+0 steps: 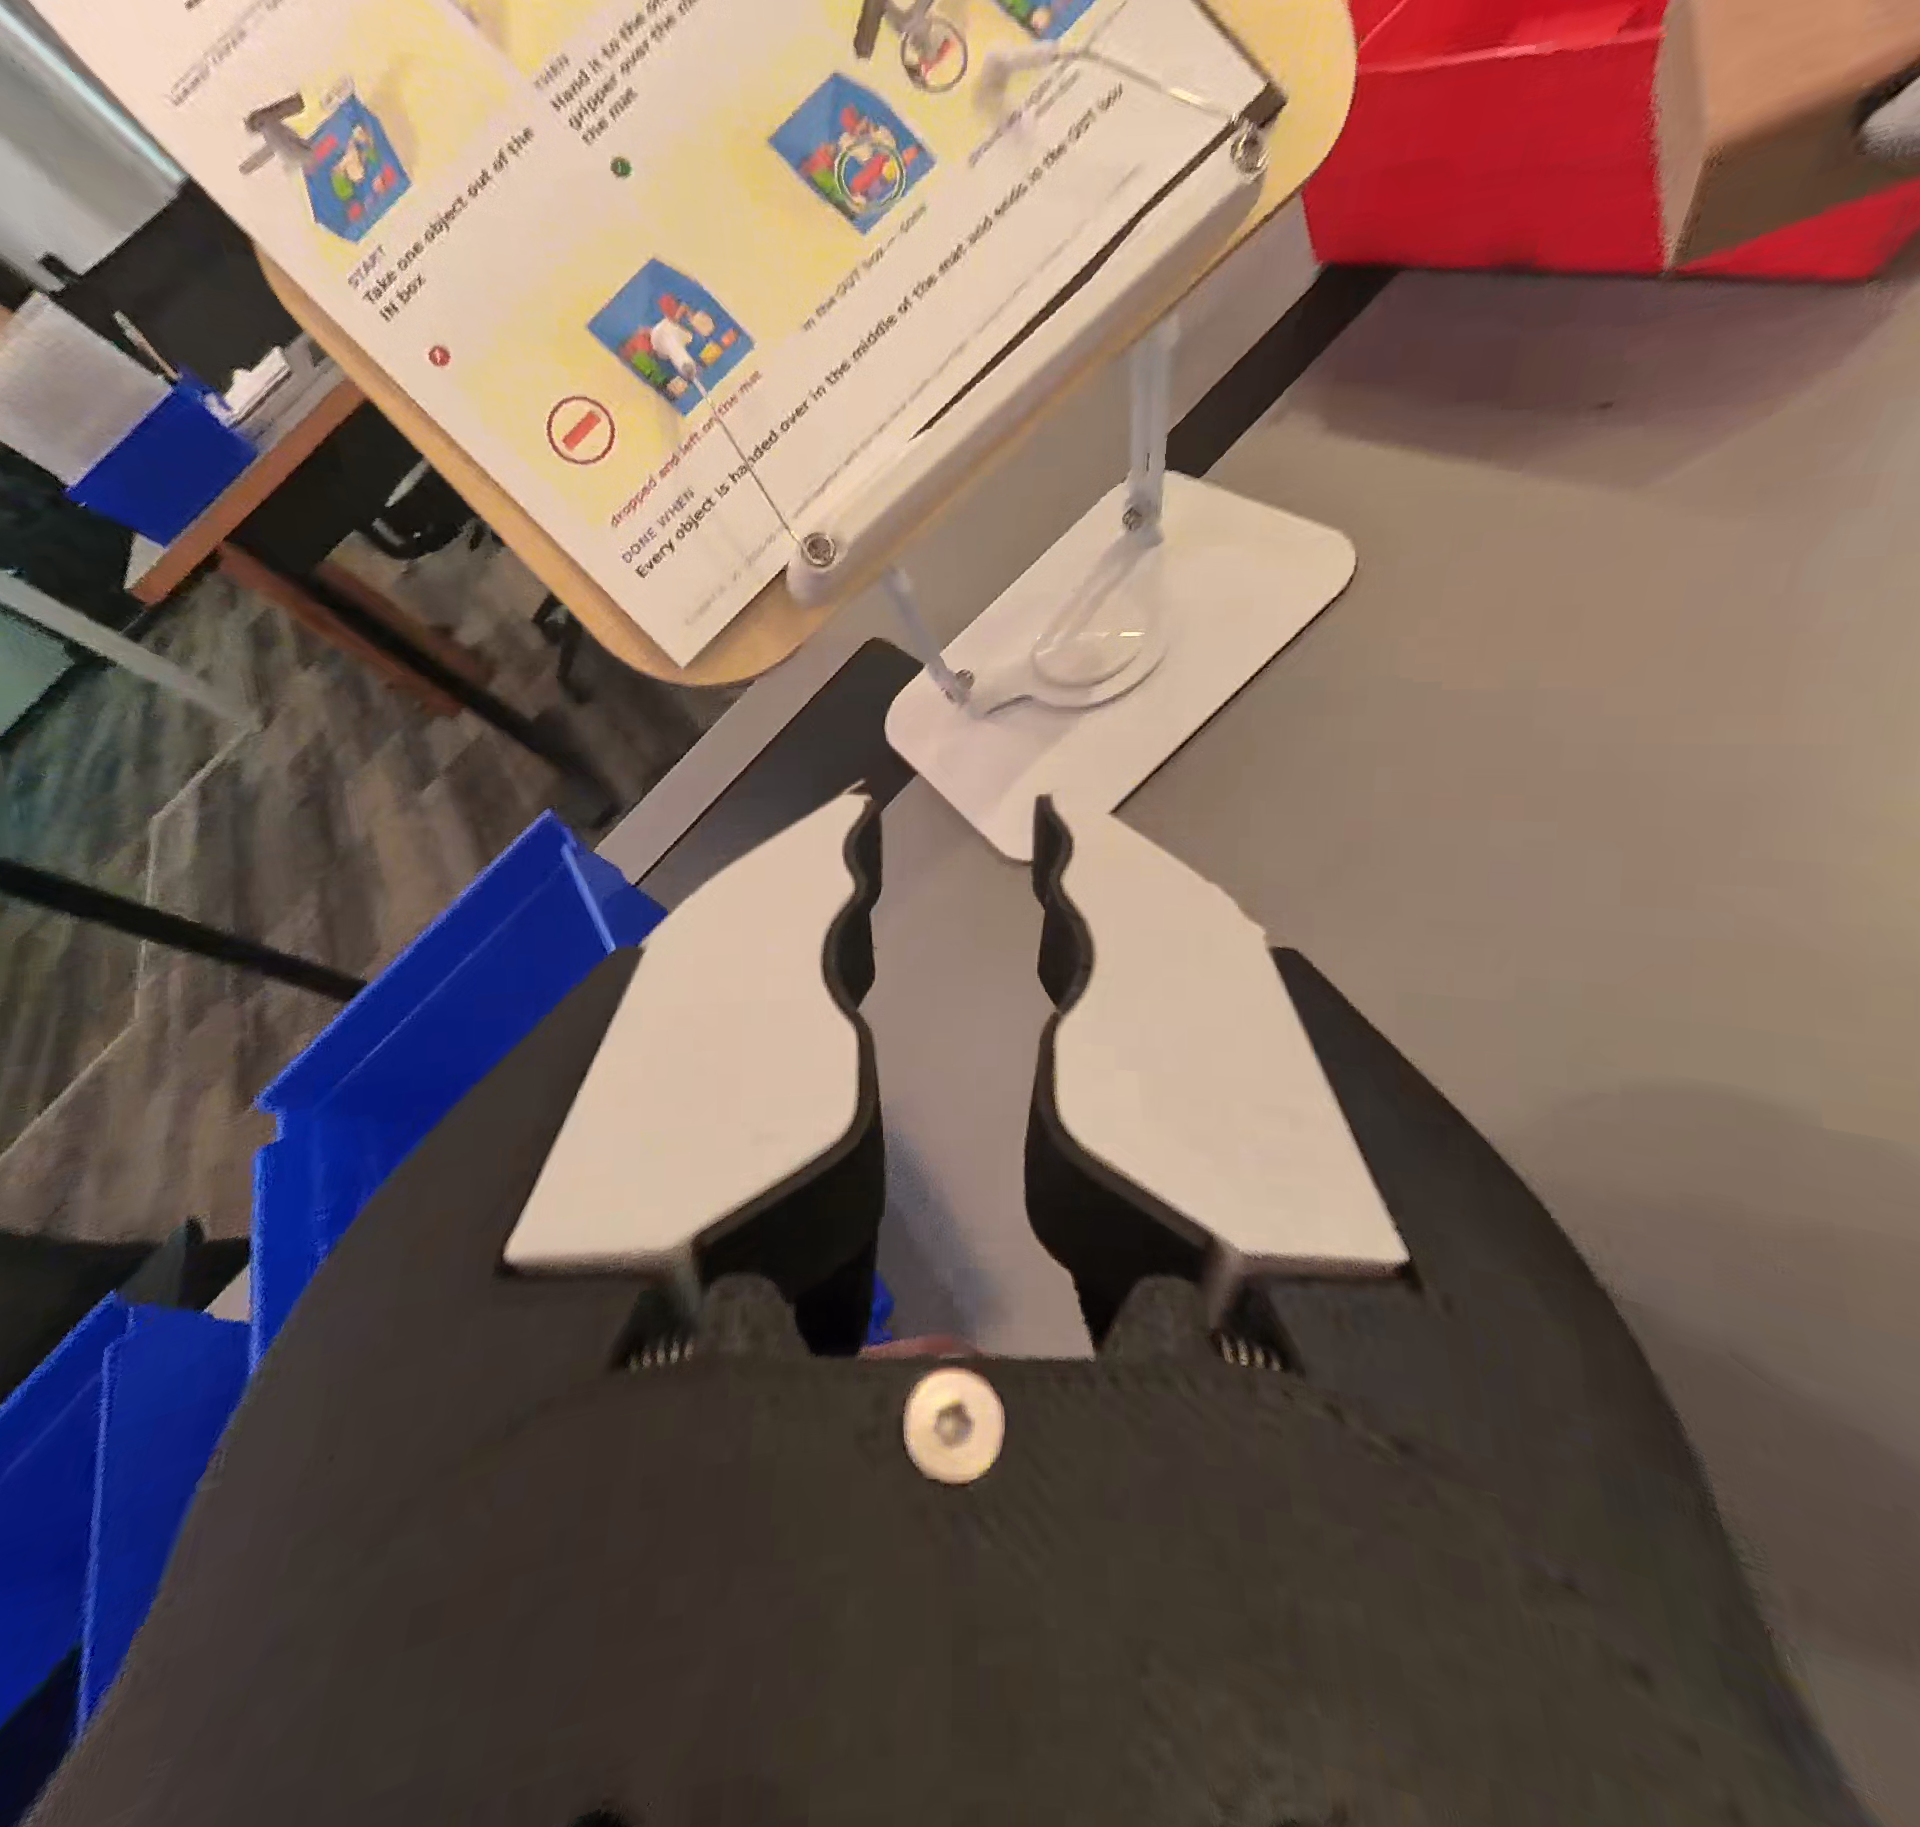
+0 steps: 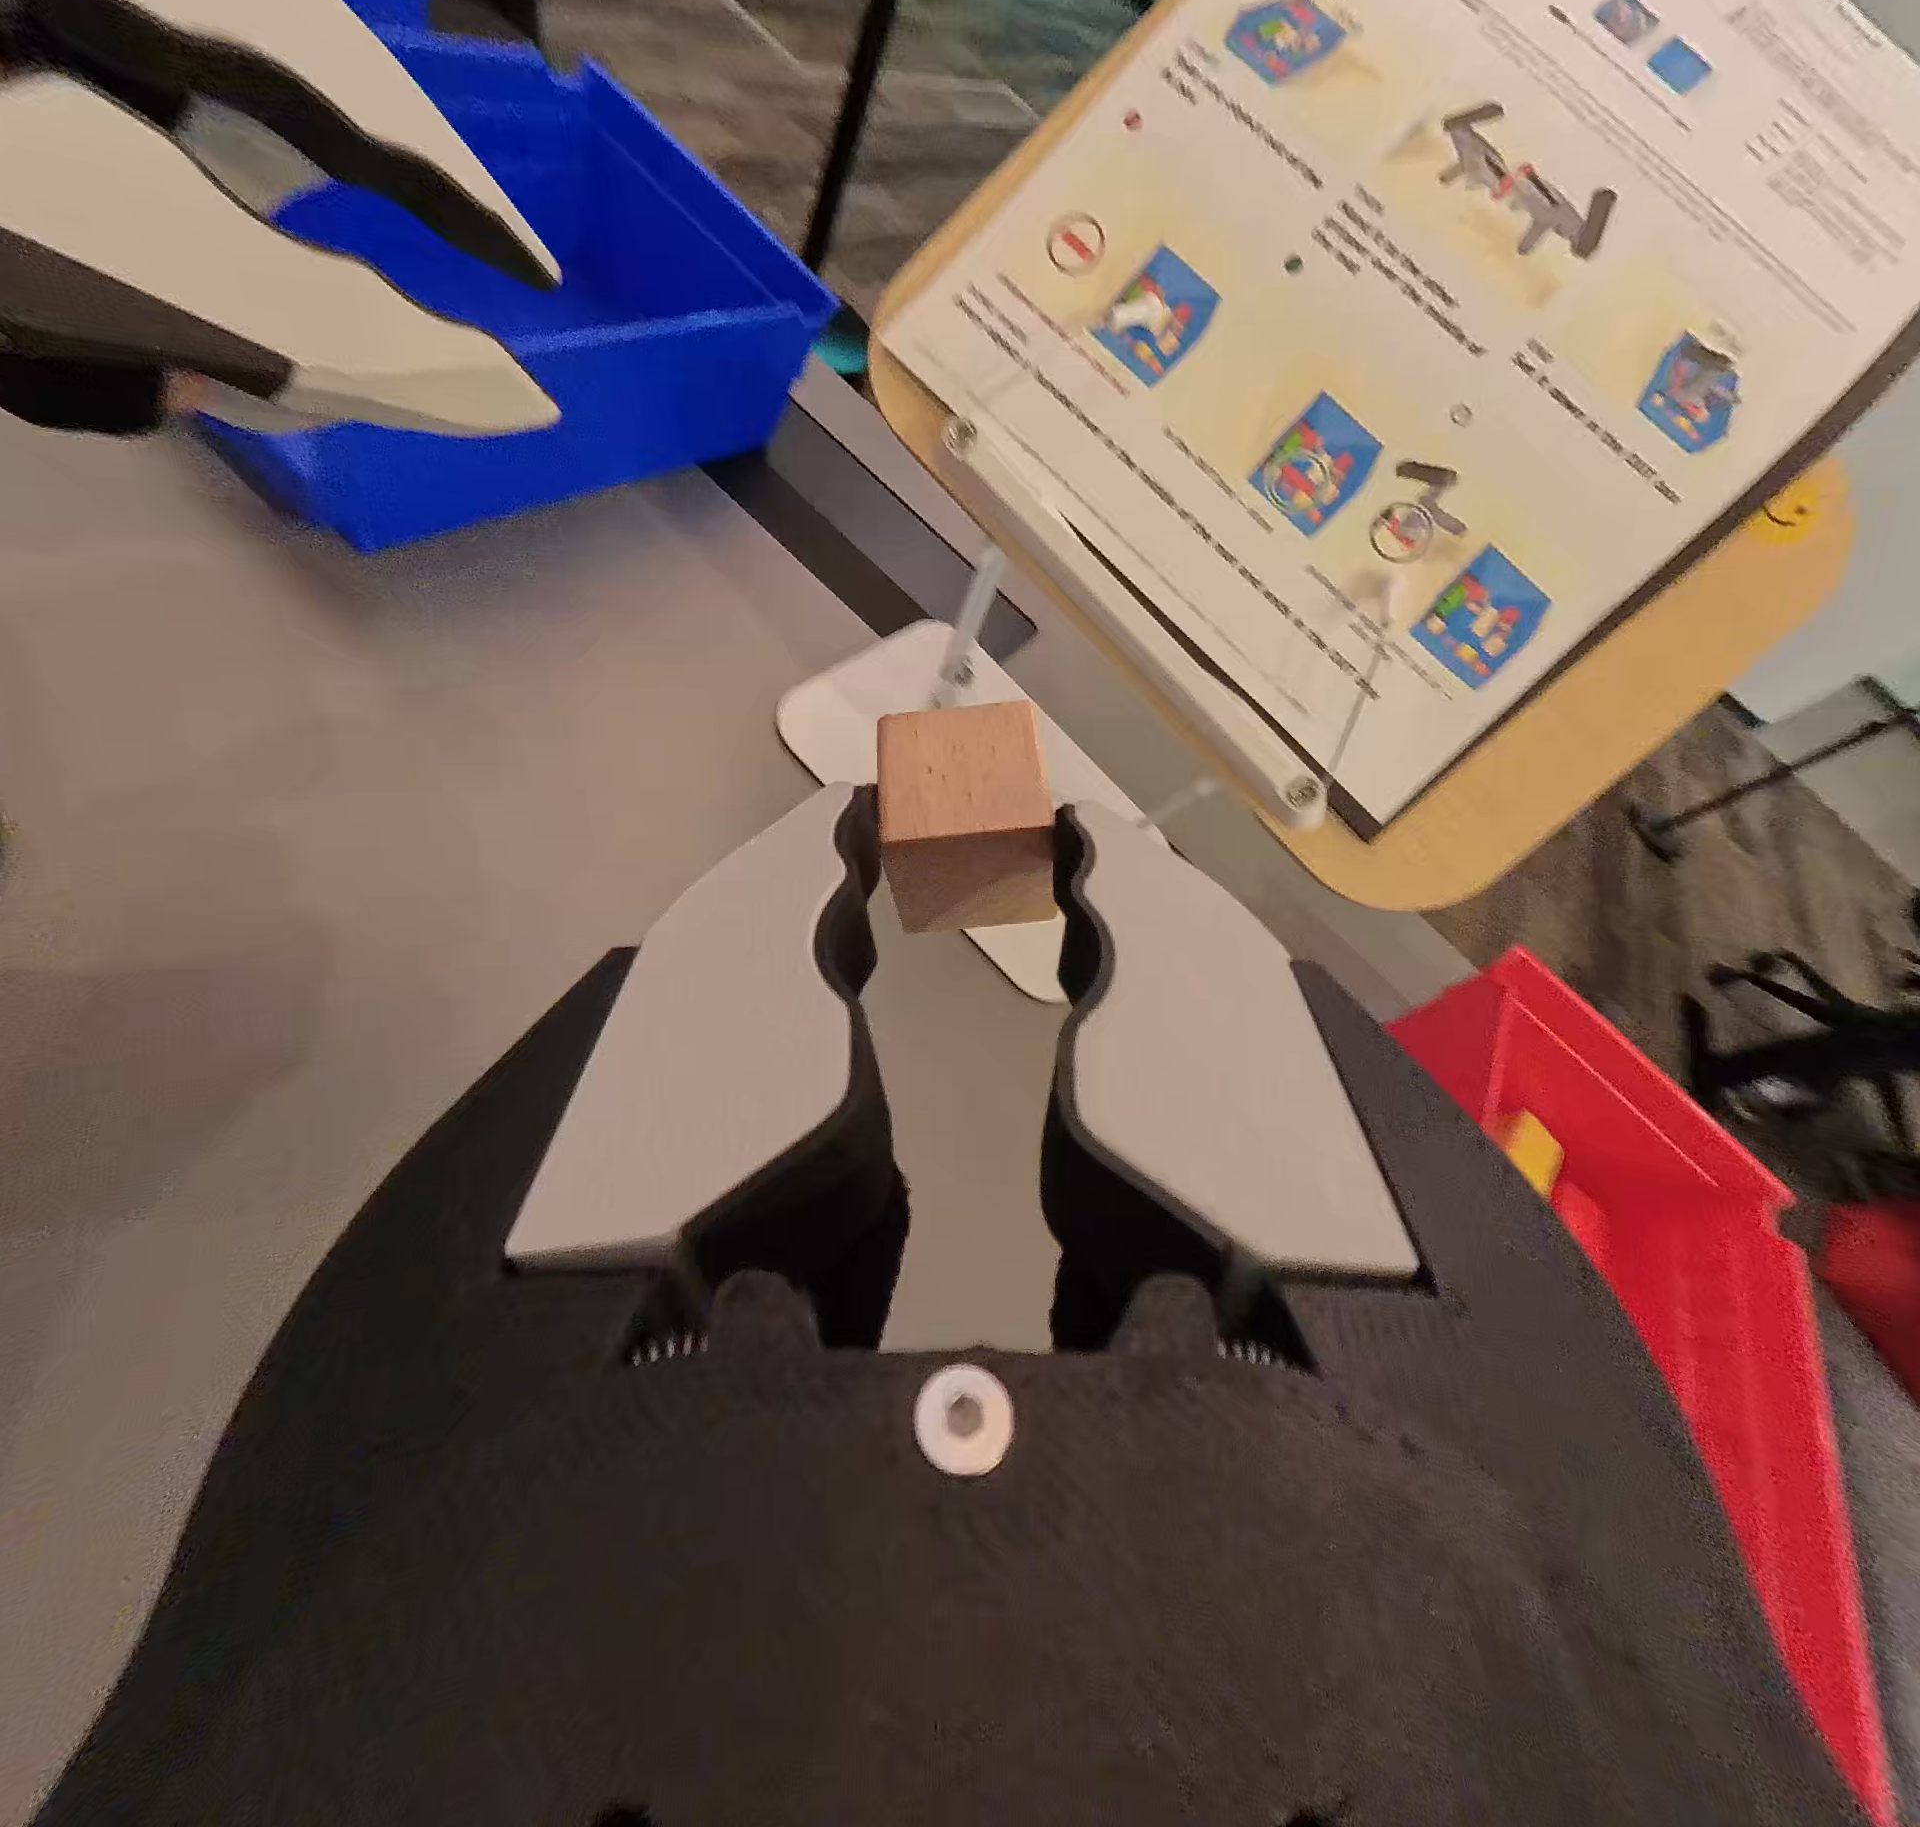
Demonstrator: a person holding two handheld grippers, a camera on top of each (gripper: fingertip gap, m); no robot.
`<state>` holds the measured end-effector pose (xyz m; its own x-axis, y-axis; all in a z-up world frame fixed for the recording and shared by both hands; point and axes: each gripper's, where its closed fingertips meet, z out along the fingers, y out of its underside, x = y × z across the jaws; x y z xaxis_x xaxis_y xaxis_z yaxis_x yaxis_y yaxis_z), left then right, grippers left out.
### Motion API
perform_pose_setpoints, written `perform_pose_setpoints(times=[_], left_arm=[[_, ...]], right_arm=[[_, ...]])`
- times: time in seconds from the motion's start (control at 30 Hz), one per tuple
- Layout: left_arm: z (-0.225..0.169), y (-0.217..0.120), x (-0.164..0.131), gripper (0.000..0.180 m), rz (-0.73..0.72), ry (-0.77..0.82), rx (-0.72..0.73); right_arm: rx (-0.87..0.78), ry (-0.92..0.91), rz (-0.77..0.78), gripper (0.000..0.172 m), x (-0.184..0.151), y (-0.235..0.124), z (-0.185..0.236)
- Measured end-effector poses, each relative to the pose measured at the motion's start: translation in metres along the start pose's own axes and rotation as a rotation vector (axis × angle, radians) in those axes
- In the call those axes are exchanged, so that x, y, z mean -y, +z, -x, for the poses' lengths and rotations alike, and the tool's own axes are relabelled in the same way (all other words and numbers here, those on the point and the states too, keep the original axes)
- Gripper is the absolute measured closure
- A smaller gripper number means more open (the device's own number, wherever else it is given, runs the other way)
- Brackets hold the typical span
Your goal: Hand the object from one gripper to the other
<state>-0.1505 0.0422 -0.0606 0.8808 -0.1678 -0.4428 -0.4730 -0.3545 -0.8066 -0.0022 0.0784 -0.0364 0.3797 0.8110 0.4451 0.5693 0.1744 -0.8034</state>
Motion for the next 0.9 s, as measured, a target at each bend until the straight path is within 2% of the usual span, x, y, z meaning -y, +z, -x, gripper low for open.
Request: perform_pose_setpoints(times=[0.3, 0.9], left_arm=[[-0.022, 0.012, 0.0, 0.149, 0.022, -0.019, -0.02], [-0.067, 0.03, 0.022, 0.146, 0.012, -0.018, -0.11]], right_arm=[[-0.105, -0.063, 0.129, 0.141, -0.028, 0.001, -0.01], [-0.167, -0.075, 0.173, 0.141, -0.047, -0.027, -0.025]])
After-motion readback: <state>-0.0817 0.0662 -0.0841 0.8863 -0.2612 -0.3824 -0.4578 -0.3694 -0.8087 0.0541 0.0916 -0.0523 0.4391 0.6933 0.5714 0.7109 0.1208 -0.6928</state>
